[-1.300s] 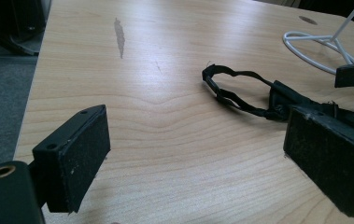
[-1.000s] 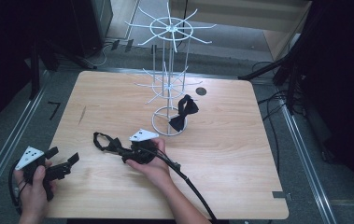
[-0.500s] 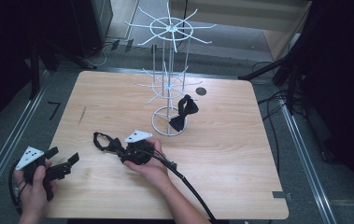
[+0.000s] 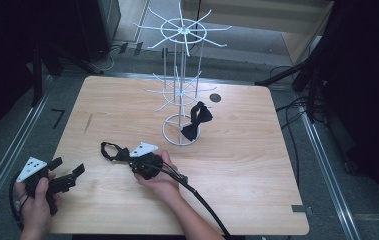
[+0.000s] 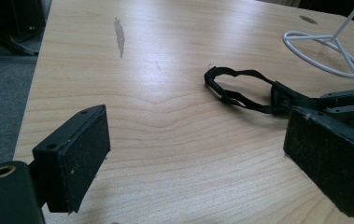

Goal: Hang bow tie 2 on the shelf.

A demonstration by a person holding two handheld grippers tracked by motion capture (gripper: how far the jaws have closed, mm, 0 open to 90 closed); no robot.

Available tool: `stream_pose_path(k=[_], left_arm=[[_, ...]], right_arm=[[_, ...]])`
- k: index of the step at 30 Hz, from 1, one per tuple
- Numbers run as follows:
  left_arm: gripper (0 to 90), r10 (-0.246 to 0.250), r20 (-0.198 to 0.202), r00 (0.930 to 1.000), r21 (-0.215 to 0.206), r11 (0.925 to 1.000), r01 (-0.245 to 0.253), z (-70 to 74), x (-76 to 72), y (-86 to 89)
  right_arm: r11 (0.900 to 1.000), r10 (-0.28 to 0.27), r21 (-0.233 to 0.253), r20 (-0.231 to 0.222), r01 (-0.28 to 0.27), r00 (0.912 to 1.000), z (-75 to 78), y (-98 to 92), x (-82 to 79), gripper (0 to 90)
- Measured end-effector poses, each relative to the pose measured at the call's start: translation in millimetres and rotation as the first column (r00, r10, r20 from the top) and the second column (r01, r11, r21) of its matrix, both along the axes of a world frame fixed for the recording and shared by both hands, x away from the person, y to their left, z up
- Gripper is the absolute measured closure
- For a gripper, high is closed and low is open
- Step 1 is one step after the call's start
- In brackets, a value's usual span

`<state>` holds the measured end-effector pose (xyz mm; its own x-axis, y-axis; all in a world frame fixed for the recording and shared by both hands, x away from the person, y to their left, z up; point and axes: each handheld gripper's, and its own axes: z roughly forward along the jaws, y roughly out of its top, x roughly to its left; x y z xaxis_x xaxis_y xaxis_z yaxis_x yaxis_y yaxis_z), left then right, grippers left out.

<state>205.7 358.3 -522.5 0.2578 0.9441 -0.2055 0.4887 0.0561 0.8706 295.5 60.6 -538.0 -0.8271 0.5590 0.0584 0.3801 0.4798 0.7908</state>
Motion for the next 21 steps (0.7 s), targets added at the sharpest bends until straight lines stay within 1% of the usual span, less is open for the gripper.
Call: stream_pose_path(k=[1,5,11,14,21], left_arm=[[7.7,0.0,0.0,1.0,-0.001,1.0,0.0,0.0,0.0,0.0],[7.7,-0.001,-0.004,1.0,0.001,1.0,0.001,0.1,0.2,-0.1],[7.7,0.001,-0.002,1.0,0.001,1.0,-0.001,0.0,0.3,-0.3],[7.7,-0.001,-0.004,1.0,0.001,1.0,0.001,0.1,0.2,-0.2],[7.7,0.001,-0.003,1.0,0.002,1.0,-0.001,0.1,0.3,-0.3]], right_arm=[[1.0,-0.003,0.001,-0.002,0.003,1.0,0.3,-0.6,-0.8,77.3],[1.0,0.003,0.0,0.03,-0.003,0.9995,0.3,-3.1,-3.6,77.9],[0.999,-0.015,0.032,0.073,0.013,0.9972,1.4,-9.9,-7.2,78.1],[0.999,-0.014,0.043,0.09,0.01,0.9959,2.6,-13.5,-9.8,78.2],[0.998,-0.016,0.064,0.134,0.007,0.9909,13.7,-21.6,-14.6,78.2]])
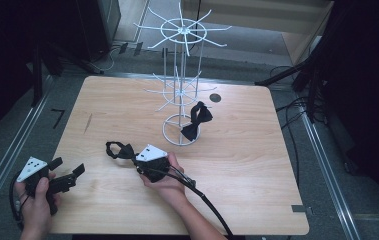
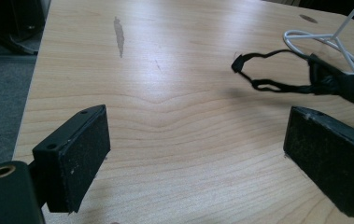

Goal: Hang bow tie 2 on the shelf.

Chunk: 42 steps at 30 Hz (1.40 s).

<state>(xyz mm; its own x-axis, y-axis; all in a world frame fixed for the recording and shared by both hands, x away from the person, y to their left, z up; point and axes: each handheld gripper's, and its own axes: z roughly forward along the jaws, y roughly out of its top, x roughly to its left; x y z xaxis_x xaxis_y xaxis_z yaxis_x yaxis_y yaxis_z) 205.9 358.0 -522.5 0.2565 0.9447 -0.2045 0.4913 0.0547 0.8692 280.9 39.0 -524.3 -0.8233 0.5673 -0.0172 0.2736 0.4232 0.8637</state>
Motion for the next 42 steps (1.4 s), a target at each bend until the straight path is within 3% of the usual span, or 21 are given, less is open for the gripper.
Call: stream_pose_path(k=[9,42], left_arm=[[7.7,0.0,0.001,1.0,0.0,1.0,0.0,0.0,0.0,-0.1],[7.7,0.003,-0.001,1.0,0.0,1.0,-0.003,0.0,0.0,-0.1]], right_arm=[[1.0,-0.006,0.025,0.04,0.005,0.9992,12.7,-12.8,-6.8,78.2],[0.996,-0.047,0.079,0.07,0.041,0.9964,35.9,-62.3,-17.3,78.0]])
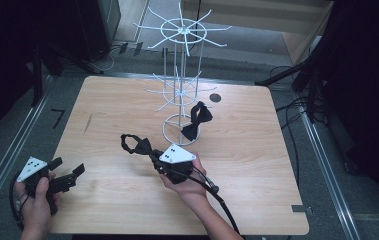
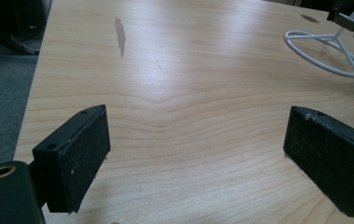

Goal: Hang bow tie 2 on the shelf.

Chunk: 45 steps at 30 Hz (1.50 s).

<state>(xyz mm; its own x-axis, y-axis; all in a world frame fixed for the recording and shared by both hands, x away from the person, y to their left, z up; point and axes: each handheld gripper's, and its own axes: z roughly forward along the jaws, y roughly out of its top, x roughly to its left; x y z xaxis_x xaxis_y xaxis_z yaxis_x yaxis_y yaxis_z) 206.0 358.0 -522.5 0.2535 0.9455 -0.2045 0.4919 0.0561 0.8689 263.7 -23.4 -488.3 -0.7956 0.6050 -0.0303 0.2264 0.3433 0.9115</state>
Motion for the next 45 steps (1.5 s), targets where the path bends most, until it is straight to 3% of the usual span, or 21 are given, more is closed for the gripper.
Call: stream_pose_path(k=[10,29,45], left_arm=[[7.7,-0.001,0.001,1.0,0.0,1.0,0.001,0.1,-0.2,0.1],[7.7,0.0,0.0,1.0,-0.001,1.0,0.0,0.0,-0.2,0.0],[7.7,0.001,-0.001,1.0,-0.002,1.0,-0.001,0.0,-0.4,0.3]], right_arm=[[0.999,-0.021,0.029,-0.001,0.021,0.9998,4.0,-10.5,-2.6,78.0],[0.993,-0.098,0.073,0.021,0.096,0.995,16.0,-47.1,-4.4,77.9],[0.988,-0.107,0.12,0.058,0.099,0.9926,33.9,-58.3,-11.8,77.8]])
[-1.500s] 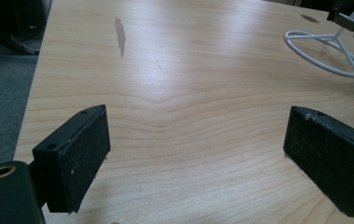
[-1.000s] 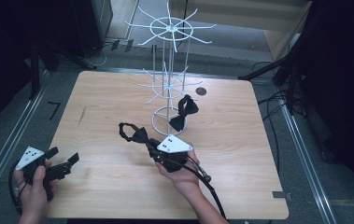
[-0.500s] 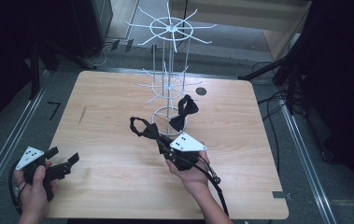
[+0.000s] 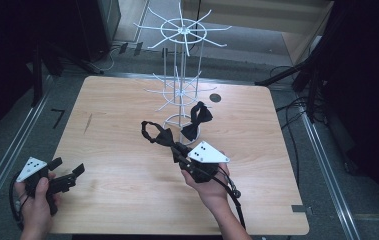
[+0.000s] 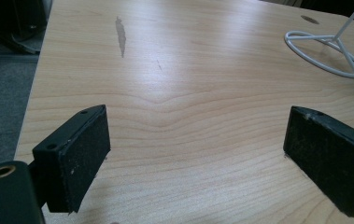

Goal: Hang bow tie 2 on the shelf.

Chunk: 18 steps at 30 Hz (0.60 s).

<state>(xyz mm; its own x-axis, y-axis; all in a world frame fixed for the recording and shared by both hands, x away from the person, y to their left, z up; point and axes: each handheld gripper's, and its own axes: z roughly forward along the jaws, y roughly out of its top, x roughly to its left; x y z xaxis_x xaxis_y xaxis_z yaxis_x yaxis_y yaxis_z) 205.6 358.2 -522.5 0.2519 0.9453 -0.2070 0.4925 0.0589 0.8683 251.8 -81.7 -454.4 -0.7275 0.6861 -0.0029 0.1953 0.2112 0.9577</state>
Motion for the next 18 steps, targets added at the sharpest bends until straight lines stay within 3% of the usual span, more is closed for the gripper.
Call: stream_pose_path(k=[18], left_arm=[[7.7,0.001,0.0,1.0,-0.002,1.0,-0.001,-0.1,0.1,0.2]], right_arm=[[0.999,0.024,0.031,0.04,-0.025,0.9989,16.3,-13.0,-7.3,77.8]])
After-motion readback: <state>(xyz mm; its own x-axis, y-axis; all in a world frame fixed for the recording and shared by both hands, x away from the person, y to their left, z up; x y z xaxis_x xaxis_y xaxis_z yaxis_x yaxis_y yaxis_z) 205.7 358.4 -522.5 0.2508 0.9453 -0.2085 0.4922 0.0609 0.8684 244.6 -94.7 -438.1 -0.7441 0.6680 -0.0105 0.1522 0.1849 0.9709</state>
